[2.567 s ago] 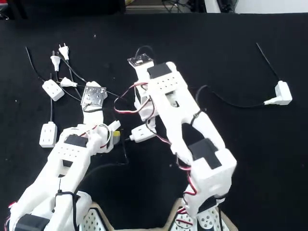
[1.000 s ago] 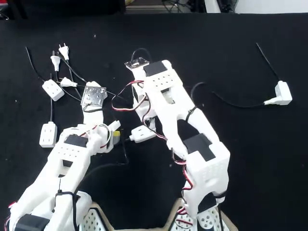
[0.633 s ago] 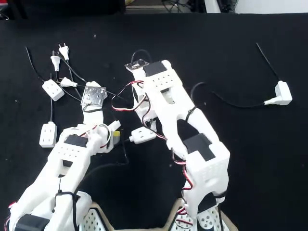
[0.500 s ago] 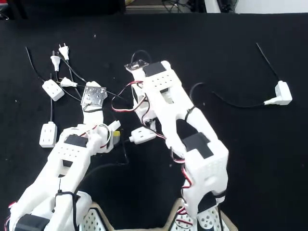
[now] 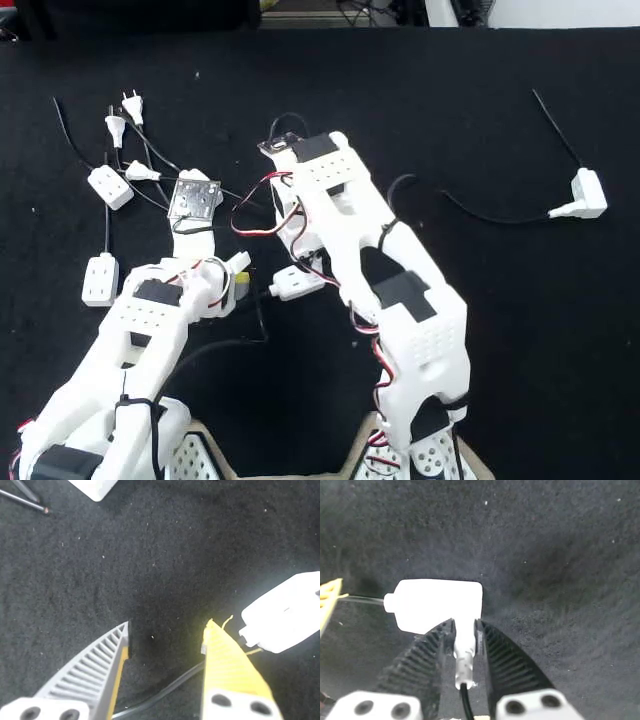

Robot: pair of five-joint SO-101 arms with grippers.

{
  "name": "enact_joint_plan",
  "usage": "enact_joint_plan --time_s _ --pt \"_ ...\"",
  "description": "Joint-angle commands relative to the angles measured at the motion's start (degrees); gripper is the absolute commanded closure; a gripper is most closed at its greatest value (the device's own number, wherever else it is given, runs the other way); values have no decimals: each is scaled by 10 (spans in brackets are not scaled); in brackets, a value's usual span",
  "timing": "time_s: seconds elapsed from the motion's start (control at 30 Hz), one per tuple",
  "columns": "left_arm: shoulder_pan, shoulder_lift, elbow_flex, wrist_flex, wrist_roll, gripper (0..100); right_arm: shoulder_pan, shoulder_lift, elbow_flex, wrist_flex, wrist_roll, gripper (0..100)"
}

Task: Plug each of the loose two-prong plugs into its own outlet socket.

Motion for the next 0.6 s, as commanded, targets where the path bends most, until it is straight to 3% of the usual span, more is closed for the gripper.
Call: enact_joint_plan --time_s 0.0,0.27,0.57 --pt "0 -17 -9 -4 4 758 4 -77 44 -37 1 988" --pt "0 -17 -10 -4 4 758 21 -139 219 -176 1 988" --pt "-2 -18 -11 -4 4 759 11 -145 211 -184 4 972"
